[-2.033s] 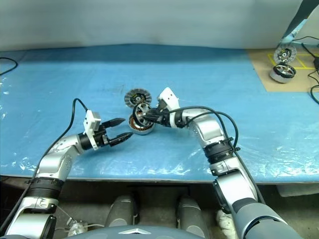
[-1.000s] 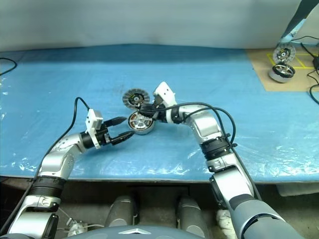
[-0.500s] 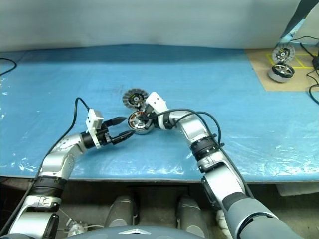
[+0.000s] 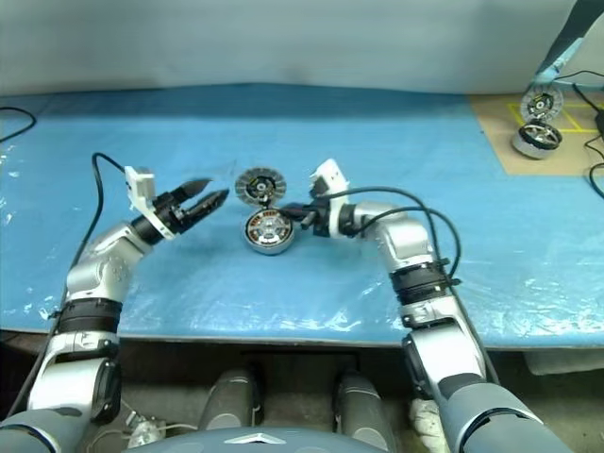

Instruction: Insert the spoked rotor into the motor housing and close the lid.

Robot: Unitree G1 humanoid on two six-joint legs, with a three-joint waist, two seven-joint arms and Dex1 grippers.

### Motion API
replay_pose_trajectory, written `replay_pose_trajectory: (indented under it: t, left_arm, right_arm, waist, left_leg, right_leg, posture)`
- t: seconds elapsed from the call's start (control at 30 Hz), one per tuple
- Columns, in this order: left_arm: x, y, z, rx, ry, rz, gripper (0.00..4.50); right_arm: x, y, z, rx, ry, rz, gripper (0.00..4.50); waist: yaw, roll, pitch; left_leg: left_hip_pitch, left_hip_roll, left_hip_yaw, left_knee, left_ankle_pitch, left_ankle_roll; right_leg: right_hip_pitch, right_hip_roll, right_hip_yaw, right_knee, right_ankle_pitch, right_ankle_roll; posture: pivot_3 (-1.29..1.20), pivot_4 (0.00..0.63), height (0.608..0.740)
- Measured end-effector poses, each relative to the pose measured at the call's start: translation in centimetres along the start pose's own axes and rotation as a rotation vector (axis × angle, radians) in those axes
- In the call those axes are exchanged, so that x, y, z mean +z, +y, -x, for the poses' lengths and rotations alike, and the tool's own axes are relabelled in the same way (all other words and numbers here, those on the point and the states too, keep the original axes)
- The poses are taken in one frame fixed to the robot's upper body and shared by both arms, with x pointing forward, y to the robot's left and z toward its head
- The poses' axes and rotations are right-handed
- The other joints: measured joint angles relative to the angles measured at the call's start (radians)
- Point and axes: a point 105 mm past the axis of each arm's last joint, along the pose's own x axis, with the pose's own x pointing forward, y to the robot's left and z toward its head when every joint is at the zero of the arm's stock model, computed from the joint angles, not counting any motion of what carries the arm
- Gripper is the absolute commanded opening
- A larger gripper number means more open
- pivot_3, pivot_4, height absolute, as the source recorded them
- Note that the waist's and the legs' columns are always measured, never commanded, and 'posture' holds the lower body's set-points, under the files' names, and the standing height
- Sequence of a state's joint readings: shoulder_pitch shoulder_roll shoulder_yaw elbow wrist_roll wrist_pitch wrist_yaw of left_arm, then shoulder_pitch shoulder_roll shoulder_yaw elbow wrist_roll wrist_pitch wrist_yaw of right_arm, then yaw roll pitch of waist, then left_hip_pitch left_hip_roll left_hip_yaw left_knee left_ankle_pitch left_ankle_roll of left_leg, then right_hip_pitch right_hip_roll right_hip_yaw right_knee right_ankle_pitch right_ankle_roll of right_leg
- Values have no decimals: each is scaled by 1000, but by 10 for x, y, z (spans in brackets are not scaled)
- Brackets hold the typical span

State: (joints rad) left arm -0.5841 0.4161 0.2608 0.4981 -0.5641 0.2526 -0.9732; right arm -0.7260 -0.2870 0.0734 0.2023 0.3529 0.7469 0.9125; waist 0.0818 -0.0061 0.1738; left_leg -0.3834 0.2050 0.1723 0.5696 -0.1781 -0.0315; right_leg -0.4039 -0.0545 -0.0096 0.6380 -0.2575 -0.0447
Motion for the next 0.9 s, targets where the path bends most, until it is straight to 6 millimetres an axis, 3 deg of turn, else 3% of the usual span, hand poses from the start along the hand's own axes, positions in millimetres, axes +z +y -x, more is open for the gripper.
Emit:
replay_pose_trajectory:
  t: [0.13, 0.27, 0.47, 0.6, 0.9]
  left_arm:
    - [16, 20, -18, 62, -39, 48, 3596]
    - [33, 36, -38, 131, -120, 134, 2146]
    - [25, 18, -83, 90, -78, 198, 35]
    - [11, -5, -106, 13, -6, 269, 35]
    - [-16, -52, -112, -306, 251, 226, 35]
  right_arm:
    - [-3, -4, 25, -66, 11, -2, 0]
    - [-25, -5, 42, -133, 56, -50, 0]
    - [-32, -9, 49, -212, 70, -69, 0]
    - [-40, -10, 52, -227, 97, -76, 0]
    - [-40, -11, 66, -267, 117, -37, 0]
  waist:
    - [15, 0, 0]
    - [22, -2, 1]
    - [24, -3, 2]
    - [22, -3, 2]
    - [28, -3, 2]
  left_leg:
    - [0, -1, 0, 0, 0, 0]
    - [-2, -4, -1, -1, 0, 0]
    - [-3, -5, -3, -2, 0, -1]
    - [-3, -6, -4, -4, 0, -1]
    - [-6, -7, -9, -6, 0, 0]
  right_leg:
    - [0, 0, 0, -1, 1, 1]
    - [0, 0, -1, -3, 1, 2]
    - [0, -1, -1, -5, 2, 4]
    - [1, -1, -1, -7, 3, 4]
    - [4, -2, -7, -15, 4, 6]
  posture:
    - [0, 150, 740]
    - [0, 150, 740]
    - [0, 150, 740]
    - [0, 150, 740]
    - [0, 150, 740]
